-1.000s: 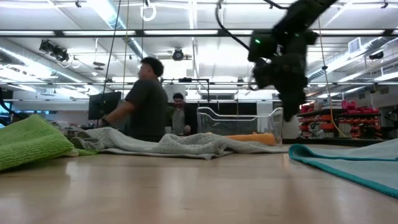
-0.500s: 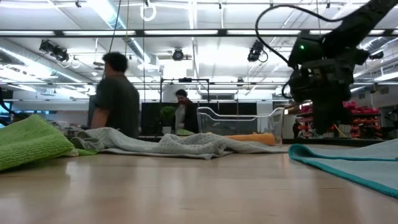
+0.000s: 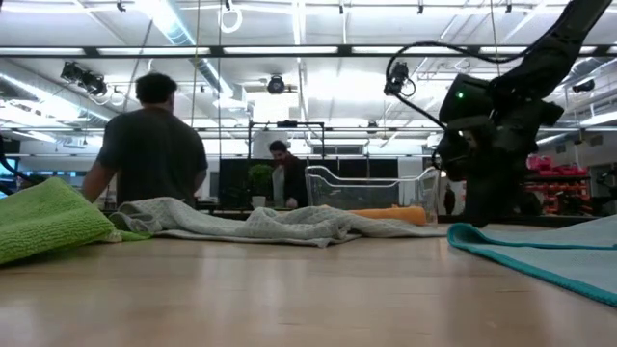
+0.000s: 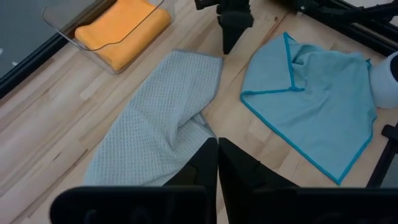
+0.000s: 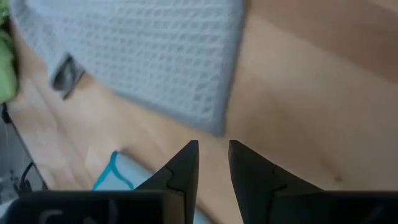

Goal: Fold microfiber towels
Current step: Fold the gray microfiber cloth

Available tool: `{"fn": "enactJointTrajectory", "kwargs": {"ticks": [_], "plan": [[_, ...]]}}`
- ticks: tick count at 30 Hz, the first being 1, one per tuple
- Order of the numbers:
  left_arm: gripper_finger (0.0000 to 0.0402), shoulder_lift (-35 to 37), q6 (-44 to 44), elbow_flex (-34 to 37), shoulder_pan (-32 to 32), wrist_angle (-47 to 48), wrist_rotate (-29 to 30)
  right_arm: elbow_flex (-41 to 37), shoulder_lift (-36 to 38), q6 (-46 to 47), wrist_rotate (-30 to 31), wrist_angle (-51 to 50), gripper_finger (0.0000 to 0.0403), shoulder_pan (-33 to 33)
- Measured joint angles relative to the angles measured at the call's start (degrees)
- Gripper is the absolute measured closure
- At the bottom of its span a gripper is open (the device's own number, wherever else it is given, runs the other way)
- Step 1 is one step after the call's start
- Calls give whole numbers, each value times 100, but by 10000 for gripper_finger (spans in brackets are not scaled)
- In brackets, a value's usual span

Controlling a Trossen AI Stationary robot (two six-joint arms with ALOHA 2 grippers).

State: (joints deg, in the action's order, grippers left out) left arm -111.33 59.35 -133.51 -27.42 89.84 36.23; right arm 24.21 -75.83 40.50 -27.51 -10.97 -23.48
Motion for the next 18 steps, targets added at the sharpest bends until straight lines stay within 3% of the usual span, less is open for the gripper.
{"fn": "enactJointTrajectory", "kwargs": {"ticks": [7,18], "plan": [[385,-2,0,0,0,-17,20,0,-405,-8,-171,449,307,-331],[387,-2,-2,0,-2,-17,111,15,-651,43,-440,690,307,-339]]}}
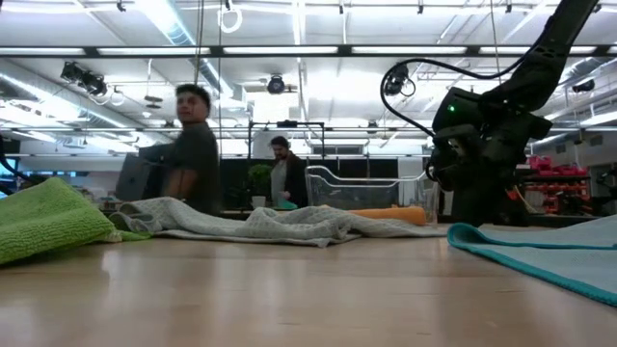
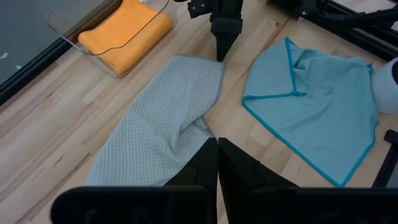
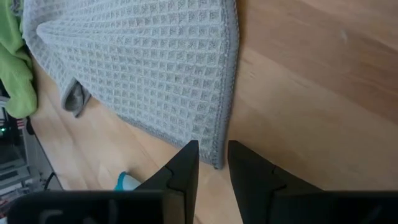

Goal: Fold microfiber towels
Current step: Fold the gray microfiber cloth

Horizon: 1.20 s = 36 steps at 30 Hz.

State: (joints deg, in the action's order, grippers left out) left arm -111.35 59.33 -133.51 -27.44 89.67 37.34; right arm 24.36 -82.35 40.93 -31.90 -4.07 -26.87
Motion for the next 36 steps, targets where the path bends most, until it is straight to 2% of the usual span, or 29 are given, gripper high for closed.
{"fn": "enactJointTrajectory", "kwargs": {"ticks": [7,15,24,29,32,36], "plan": [[383,0,2,0,0,-2,64,-2,-41,227,9,61,302,17],[382,0,4,0,39,-12,112,0,-225,458,31,416,286,323],[385,0,7,0,66,-70,109,-6,-232,727,114,535,289,339],[378,-1,61,0,66,-79,173,21,-238,726,241,555,312,427],[381,2,372,68,105,-96,418,60,-245,708,403,568,341,524],[390,-7,960,335,270,25,445,89,-254,694,591,616,388,622]]}}
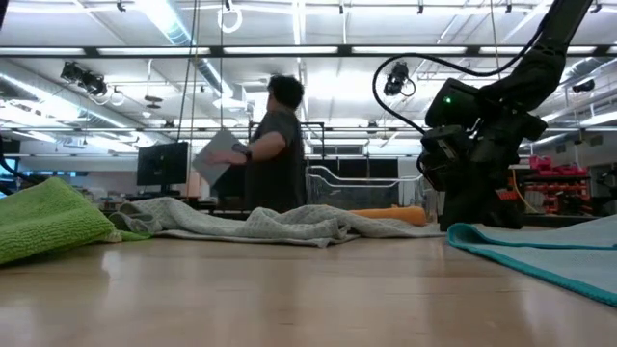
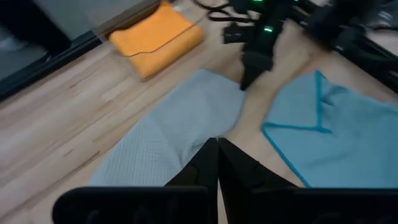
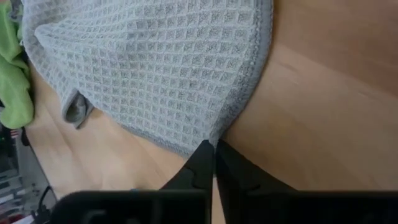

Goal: Fold microfiber towels
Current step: Fold the gray microfiber cloth

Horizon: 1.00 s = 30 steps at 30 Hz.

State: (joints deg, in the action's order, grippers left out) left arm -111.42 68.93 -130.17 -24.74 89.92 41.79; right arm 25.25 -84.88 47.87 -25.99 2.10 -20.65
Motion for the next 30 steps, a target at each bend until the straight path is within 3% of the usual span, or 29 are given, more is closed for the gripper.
{"fn": "enactJointTrajectory", "kwargs": {"ticks": [4,10,22,30], "plan": [[392,4,710,534,183,-7,-153,6,0,-121,62,89,393,40],[377,-1,1139,1728,468,-355,-1126,16,155,-198,43,309,398,38],[384,0,945,3592,887,-3085,-1988,18,674,-305,60,387,401,33],[377,0,988,4414,1015,-4530,-2649,18,1196,-303,93,394,402,27]]}}
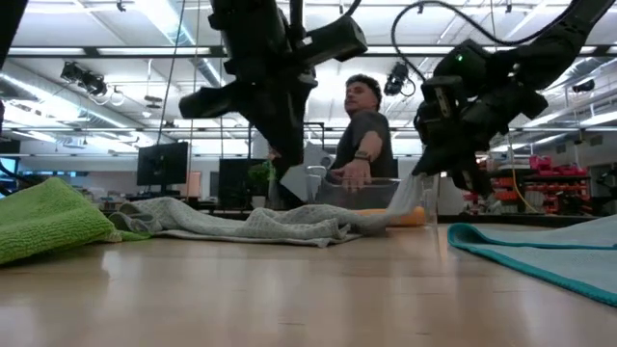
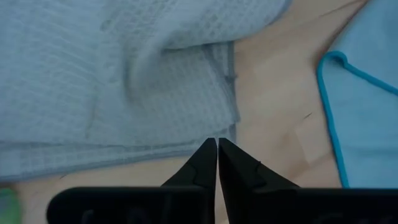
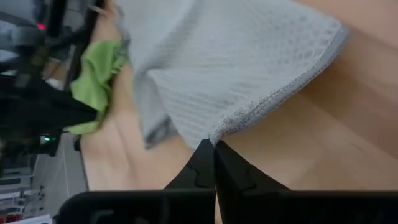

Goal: Fold microfiber towels
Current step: Fold the gray microfiber cloth

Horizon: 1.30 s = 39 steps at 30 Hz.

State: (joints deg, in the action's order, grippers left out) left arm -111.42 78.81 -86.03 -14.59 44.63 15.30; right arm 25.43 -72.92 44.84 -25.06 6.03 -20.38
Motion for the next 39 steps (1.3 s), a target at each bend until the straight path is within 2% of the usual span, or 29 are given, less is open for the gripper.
{"fn": "enactJointTrajectory", "kwargs": {"ticks": [11,16,21,26,33,39], "plan": [[391,4,-12,18,73,-716,466,25,1490,293,297,-44,402,-18],[388,4,-13,16,240,-856,749,539,1895,-114,297,-684,403,-4],[376,4,-102,16,465,-916,855,1464,1928,-728,446,-1643,403,-9],[382,66,-625,14,450,-1650,952,2088,1708,-1208,772,-2562,403,-91],[391,4,-860,7,316,-1888,99,2409,1491,-1321,707,-2664,403,-136],[378,-2,-747,12,239,-1896,327,2420,1468,-1334,692,-2646,403,-134]]}}
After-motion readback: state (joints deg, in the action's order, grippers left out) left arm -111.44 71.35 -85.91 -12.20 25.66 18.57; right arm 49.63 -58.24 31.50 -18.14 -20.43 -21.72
